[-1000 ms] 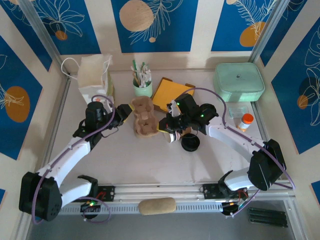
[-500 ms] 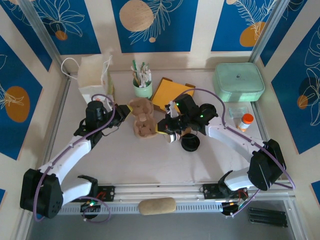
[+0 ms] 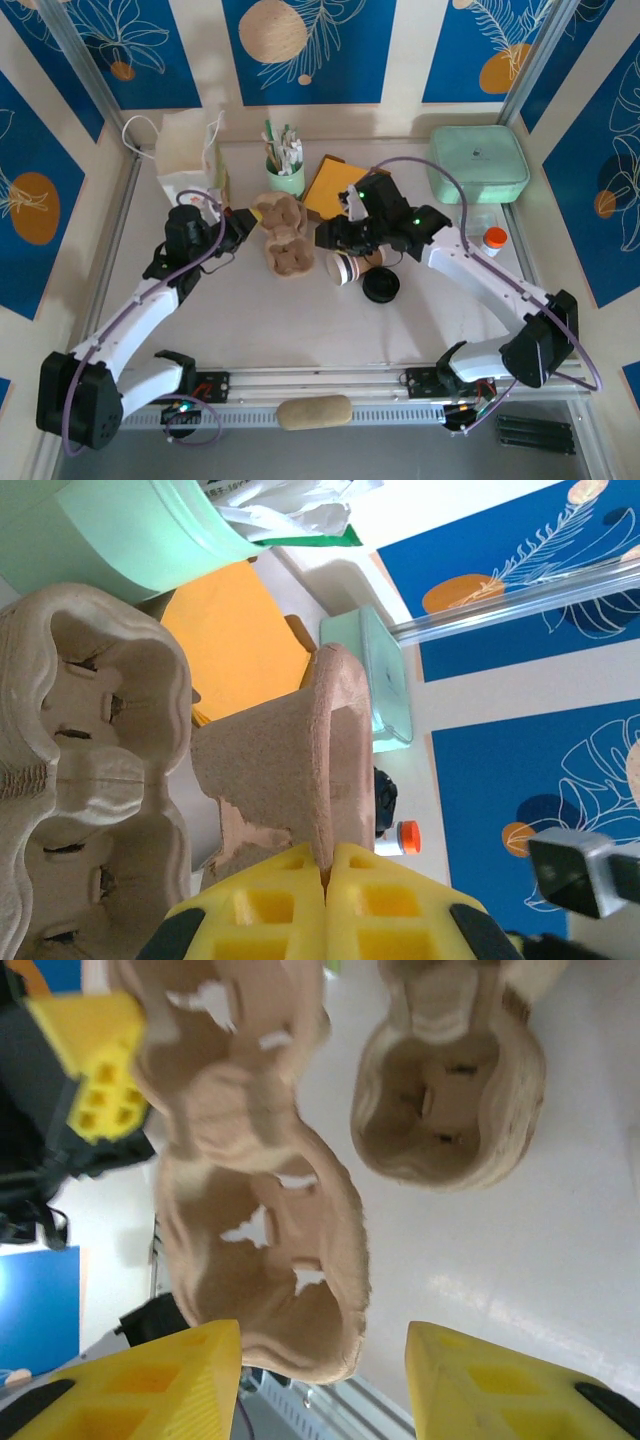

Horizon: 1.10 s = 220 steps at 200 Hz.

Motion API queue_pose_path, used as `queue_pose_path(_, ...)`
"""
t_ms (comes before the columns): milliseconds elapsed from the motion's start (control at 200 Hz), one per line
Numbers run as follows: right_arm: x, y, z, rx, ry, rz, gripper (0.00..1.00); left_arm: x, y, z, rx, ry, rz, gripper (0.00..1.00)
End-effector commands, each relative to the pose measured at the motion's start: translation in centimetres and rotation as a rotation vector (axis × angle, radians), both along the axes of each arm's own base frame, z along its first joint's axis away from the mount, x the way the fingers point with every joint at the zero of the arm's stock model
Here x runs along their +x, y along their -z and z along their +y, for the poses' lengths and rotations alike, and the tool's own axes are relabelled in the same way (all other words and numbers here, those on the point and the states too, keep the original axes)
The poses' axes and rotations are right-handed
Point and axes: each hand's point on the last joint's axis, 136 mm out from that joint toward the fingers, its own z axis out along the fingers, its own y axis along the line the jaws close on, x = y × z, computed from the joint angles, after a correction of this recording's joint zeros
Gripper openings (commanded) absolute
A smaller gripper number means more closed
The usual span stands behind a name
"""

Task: Pack the takeout coffee

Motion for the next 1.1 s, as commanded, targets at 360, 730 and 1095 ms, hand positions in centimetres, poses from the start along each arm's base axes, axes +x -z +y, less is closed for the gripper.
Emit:
queue_pose_path(360, 0.1, -4.8, 6.2, -0.195, -0.132, -0.215, 0.49, -1.1, -2.3, 1.6, -0.010, -0.095, -0.078, 0.00)
queue_pose_path(730, 1.7, -1.8, 9.4, -0.291, -0.154, -0.203, 0.49, -1.0, -2.4, 1.4, -0.020, -0.092, -0.080, 0.00)
queue_pose_path(1095, 3.2, 0.0, 9.6, -0.351, -0.127, -0.200, 0.50, -1.1, -2.4, 1.3, -0.029, -0.090, -0.081, 0.00)
